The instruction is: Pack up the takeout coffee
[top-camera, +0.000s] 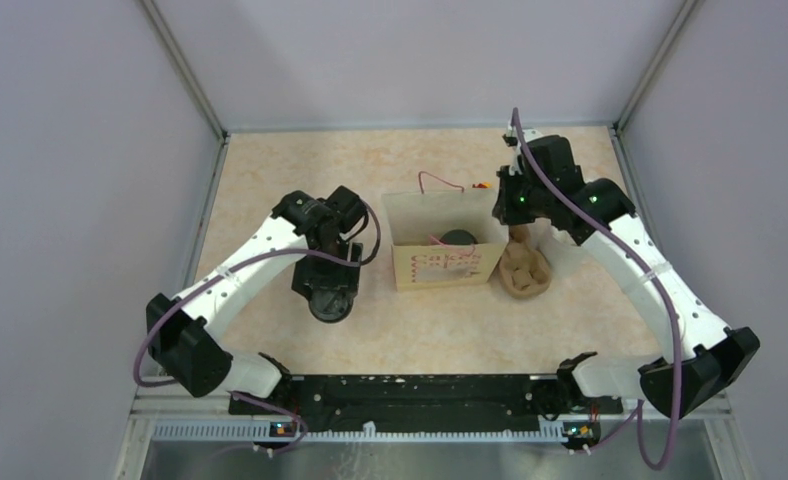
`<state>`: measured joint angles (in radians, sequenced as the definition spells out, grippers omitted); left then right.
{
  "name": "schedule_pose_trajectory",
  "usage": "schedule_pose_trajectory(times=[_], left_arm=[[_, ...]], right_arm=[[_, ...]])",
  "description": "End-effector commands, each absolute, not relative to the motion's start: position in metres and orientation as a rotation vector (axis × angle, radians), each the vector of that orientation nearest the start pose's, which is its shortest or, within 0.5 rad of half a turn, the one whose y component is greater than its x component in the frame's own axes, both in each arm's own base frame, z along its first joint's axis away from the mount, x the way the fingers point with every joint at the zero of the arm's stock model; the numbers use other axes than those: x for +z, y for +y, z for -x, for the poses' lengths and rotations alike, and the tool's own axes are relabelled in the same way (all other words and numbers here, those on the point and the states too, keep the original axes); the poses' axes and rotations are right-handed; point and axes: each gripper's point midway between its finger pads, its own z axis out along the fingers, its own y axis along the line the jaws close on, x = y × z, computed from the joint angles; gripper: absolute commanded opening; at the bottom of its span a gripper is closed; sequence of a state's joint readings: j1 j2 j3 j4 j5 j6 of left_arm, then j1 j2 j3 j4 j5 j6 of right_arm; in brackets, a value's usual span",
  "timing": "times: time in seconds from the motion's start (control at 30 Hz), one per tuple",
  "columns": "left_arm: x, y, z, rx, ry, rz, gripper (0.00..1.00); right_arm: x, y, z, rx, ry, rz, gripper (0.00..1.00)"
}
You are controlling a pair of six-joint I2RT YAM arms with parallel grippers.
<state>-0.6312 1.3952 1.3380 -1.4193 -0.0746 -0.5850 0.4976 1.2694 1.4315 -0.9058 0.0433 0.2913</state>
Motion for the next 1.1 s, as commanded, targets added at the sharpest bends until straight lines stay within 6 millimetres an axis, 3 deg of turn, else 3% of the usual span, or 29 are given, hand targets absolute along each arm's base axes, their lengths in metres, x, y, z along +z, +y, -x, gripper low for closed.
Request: schedule_pose_trajectory(times=[0.0,0.3,0.53,0.83,0.93,1.07], left_arm=[[0.156,-0.127,-0.168,0.043,3.045,-0.099,0.58],[0.147,-0.124,-0.179,-0.001,3.051,-0.119,0.68],[0.133,-0.125,-0.189,-0.032,3.068,-0.127,0.69],[0.144,-0.121,-0.206,-0.043,3.018,-0.121,0.98],[0.143,-0.121,-0.208,-0.054,3.013,-0.118,0.99],[0.157,-0.118,-0.214,-0.042,2.965,-0.117,0.99]], right_arm=[[0.283,0.160,-0.288,0.385,2.256,0.213,0.00],[0.286,0.163,-0.290,0.399,2.243,0.210,0.00],[0.286,0.161,-0.290,0.390,2.241,0.212,0.00],[0.283,0.160,-0.288,0.388,2.241,0.202,0.00],[0.281,0.160,-0.287,0.394,2.245,0.200,0.00],[0.281,0.158,-0.285,0.391,2.242,0.194,0.00]])
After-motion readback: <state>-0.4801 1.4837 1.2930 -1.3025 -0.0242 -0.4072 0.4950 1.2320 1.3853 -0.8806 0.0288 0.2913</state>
